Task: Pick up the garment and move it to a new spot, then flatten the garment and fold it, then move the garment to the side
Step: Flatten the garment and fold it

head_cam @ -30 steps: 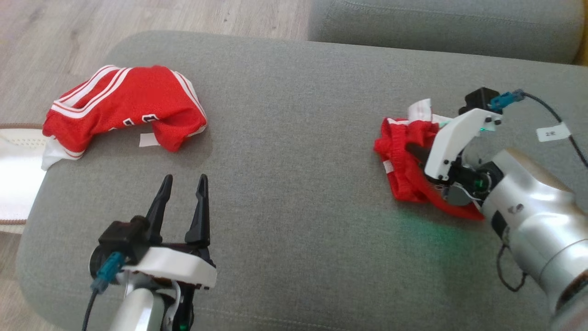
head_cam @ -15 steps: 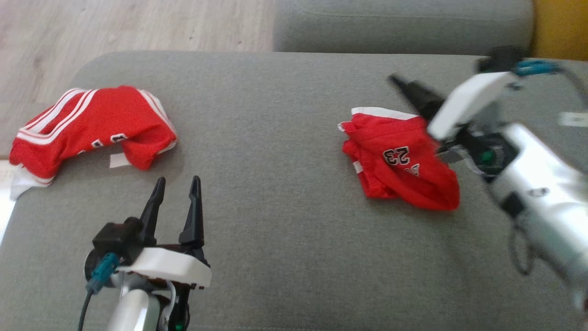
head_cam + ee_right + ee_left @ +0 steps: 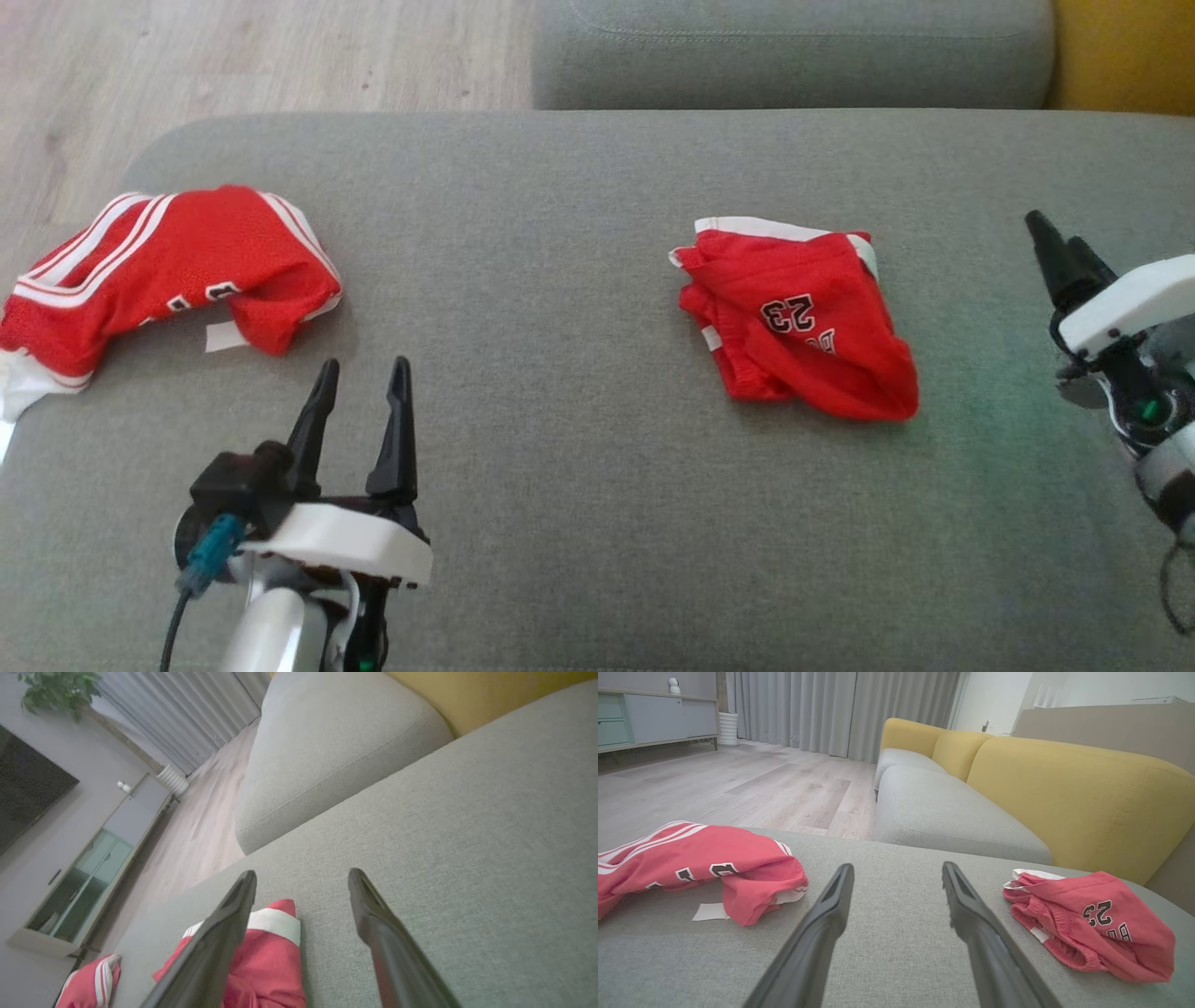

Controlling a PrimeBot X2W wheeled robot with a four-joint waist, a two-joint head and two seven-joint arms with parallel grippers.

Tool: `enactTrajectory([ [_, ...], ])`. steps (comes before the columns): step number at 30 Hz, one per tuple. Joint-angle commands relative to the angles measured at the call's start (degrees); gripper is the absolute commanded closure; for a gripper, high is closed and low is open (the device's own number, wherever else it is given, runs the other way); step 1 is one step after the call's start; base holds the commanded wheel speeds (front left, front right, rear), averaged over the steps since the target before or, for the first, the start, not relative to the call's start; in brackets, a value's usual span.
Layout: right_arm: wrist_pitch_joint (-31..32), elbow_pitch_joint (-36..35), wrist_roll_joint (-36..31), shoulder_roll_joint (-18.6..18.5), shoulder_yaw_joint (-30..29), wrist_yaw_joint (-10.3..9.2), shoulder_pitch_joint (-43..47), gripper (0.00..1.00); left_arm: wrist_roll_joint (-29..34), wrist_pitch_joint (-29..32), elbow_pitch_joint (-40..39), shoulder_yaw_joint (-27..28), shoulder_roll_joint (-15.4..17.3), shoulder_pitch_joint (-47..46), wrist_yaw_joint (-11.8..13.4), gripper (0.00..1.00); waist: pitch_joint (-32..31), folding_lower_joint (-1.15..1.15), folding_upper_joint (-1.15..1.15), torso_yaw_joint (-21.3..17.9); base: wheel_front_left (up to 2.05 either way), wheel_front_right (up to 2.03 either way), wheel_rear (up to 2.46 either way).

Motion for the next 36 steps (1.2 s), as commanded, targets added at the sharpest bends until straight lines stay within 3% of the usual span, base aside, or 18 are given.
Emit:
enactTrajectory([
  [1, 0.5, 0.3, 2.7, 1.4, -1.8, -0.04, -1.2, 0.95, 0.4, -0.7, -2.0, 1.2, 0.0, -2.0, -0.5, 0.00, 0.5, 0.00, 0.00, 0.7, 0.00, 0.00, 0.00],
  [2, 2.2, 1.5, 4.6, 2.7, -2.6, -0.04, -1.2, 1.00, 0.5, -0.7, -1.9, 1.2, 0.0, -2.1, -0.6, 0.00, 0.7, 0.00, 0.00, 1.0, 0.00, 0.00, 0.00],
  [8, 12.1, 8.7, 11.5, 8.5, -4.8, -0.04, -3.6, 1.00, 0.6, -0.7, -1.6, 0.7, 0.0, -3.0, -0.8, 0.00, 2.3, 0.00, 0.00, 3.2, 0.00, 0.00, 0.00],
  [14, 22.2, 14.9, 12.8, 14.9, -2.8, -0.04, -6.7, 1.00, 0.3, -0.7, -1.2, 0.8, 0.0, -3.5, -0.5, 0.00, 3.2, 0.00, 0.00, 6.4, 0.00, 0.00, 0.00],
  [22, 26.9, 4.0, 10.5, 18.9, 1.5, -0.04, -1.0, 1.00, 0.4, -0.7, -1.1, 1.9, 0.0, -2.7, -0.4, 0.00, 2.1, 0.00, 0.00, 5.9, 0.00, 0.00, 0.00],
  [26, 23.5, -4.9, 9.7, 18.7, 1.0, -0.04, 1.7, 1.00, 0.7, -0.7, -1.5, 2.2, 0.0, -2.6, -0.5, 0.00, 1.6, 0.00, 0.00, 4.1, 0.00, 0.00, 0.00],
  [31, 14.6, -17.0, 6.7, 15.2, -1.5, -0.04, 4.2, 1.00, 1.1, -0.7, -2.3, 2.8, 0.0, -2.3, -0.4, 0.00, 0.6, 0.00, 0.00, 1.3, 0.00, 0.00, 0.00],
  [32, 12.8, -19.3, 5.8, 14.2, -1.9, -0.04, 4.8, 0.56, 1.2, -0.7, -2.5, 3.0, 0.0, -2.2, -0.4, 0.00, 0.4, 0.00, 0.00, 0.7, 0.00, 0.00, 0.00],
  [33, 11.0, -21.5, 4.8, 13.1, -2.3, -0.04, 5.3, 0.00, 1.3, -0.7, -2.7, 3.3, 0.0, -2.1, -0.4, 0.00, 0.1, 0.00, 0.00, 0.0, 0.00, 0.00, 0.00],
  [36, 6.1, -27.1, 1.3, 9.6, -3.0, -0.04, 7.0, 0.00, 1.9, -0.7, -3.3, 4.4, 0.0, -2.0, -0.5, 0.00, -0.7, 0.00, 0.00, -2.1, 0.00, 0.00, 0.00],
])
